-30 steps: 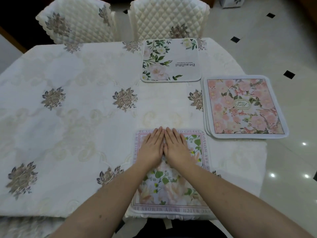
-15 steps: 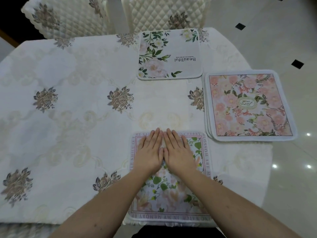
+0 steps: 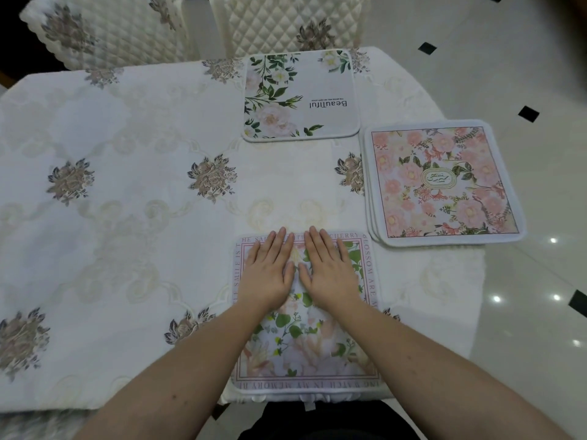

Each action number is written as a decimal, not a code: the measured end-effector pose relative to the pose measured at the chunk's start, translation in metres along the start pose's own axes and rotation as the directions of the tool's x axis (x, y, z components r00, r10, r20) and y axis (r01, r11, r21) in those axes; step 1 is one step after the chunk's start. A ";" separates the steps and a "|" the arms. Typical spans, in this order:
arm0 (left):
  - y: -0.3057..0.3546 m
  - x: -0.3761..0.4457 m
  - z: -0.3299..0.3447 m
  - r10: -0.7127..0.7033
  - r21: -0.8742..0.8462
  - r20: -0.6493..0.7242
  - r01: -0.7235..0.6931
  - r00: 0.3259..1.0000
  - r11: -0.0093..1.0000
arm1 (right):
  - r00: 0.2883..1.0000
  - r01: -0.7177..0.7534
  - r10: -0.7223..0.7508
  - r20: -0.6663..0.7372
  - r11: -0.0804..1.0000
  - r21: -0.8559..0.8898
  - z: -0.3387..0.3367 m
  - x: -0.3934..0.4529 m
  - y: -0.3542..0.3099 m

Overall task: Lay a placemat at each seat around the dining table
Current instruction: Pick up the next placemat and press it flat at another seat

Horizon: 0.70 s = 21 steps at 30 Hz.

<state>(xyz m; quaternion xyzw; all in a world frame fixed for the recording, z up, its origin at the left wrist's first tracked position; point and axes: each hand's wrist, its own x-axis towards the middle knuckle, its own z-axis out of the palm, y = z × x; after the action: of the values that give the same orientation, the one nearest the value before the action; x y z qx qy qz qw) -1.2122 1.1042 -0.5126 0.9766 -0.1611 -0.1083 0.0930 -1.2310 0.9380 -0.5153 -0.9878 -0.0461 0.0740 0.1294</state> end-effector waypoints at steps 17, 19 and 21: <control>-0.028 -0.028 0.001 -0.044 0.042 0.002 0.044 0.999 0.998 | 0.992 -0.119 0.118 -0.049 0.993 -0.011 -0.009 -0.046 0.052; -0.033 -0.034 0.000 -0.052 0.020 -0.010 0.052 0.999 0.998 | 0.989 -0.142 0.142 -0.040 0.990 0.005 -0.009 -0.052 0.058; -0.037 -0.042 0.000 -0.061 -0.014 -0.006 0.061 0.998 0.998 | 0.990 -0.135 0.135 -0.029 0.991 0.016 -0.011 -0.058 0.064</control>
<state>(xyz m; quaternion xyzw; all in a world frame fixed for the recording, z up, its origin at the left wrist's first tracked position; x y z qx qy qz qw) -1.2402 1.1530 -0.5131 0.9807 -0.1302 -0.1089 0.0971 -1.2816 0.8677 -0.5134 -0.9887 0.0234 0.0683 0.1317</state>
